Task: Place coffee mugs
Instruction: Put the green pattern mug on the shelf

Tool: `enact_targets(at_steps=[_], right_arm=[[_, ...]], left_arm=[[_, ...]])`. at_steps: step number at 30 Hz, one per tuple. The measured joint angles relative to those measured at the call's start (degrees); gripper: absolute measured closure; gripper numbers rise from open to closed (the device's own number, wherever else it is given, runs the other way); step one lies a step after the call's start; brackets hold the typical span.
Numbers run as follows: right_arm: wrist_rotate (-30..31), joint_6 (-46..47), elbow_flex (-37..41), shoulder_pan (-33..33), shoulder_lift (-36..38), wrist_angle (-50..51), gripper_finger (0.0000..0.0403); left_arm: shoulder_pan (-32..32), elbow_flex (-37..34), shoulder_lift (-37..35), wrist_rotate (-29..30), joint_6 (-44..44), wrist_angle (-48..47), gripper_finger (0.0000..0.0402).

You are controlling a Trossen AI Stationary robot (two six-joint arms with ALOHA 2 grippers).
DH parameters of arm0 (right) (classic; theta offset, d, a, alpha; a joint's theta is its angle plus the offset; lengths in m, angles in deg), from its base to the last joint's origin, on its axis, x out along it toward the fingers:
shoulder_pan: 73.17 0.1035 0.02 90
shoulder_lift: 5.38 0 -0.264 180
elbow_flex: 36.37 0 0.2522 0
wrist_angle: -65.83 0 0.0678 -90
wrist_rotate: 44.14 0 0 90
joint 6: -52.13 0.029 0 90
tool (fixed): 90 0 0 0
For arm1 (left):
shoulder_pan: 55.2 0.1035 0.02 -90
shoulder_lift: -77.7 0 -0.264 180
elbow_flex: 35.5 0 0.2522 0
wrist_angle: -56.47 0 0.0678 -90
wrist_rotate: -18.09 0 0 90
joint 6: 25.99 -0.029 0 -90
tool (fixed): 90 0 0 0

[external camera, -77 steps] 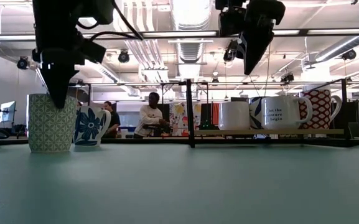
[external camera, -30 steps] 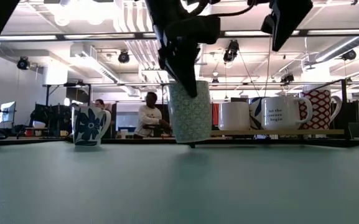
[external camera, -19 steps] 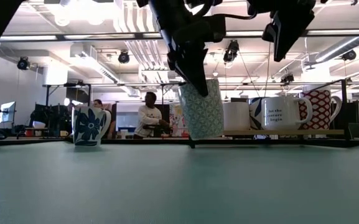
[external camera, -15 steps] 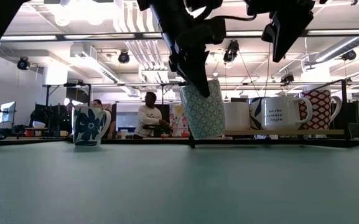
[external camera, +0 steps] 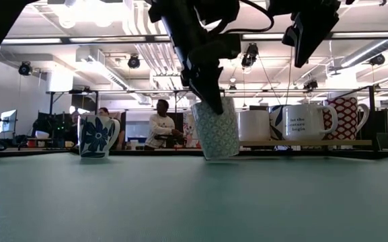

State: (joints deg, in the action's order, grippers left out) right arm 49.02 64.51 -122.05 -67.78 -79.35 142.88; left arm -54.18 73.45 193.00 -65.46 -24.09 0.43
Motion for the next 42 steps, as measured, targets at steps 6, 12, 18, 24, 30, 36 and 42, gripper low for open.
enact_targets(at_steps=[6, 12, 18, 24, 30, 36, 42], right_arm=[[-0.02, -0.47, 0.0, 0.0, 0.0, -0.89, 0.0364], [-0.01, -0.81, 0.0, 0.0, 0.0, -1.05, 0.0364], [0.03, -4.52, 0.58, 0.0, -0.02, -3.99, 0.0364], [1.63, -9.08, 2.8, -0.17, -0.02, -12.13, 0.0364], [1.4, -12.73, 5.17, -0.31, -0.09, -16.57, 0.0361], [1.44, -16.61, 8.1, -0.5, -0.09, -21.43, 0.0365], [1.4, -19.46, 10.4, -0.52, -0.69, -30.36, 0.0378]], left_arm=[[0.02, -0.53, -0.08, 0.01, -0.91, 0.29, 0.0363], [0.0, -0.52, -0.15, 0.0, -1.02, 0.48, 0.0313], [-0.66, -0.52, -1.27, 0.06, 0.33, -0.22, 0.0287], [-2.24, -0.52, -5.63, 0.0, 0.75, -3.38, 0.0284], [-5.02, -1.31, -10.18, 2.27, 4.49, -8.8, 0.0284], [-9.86, -8.69, -17.14, 7.57, 12.26, -9.45, 0.0284], [-14.57, -20.11, -24.68, 15.52, 25.32, -7.52, 0.0284]])
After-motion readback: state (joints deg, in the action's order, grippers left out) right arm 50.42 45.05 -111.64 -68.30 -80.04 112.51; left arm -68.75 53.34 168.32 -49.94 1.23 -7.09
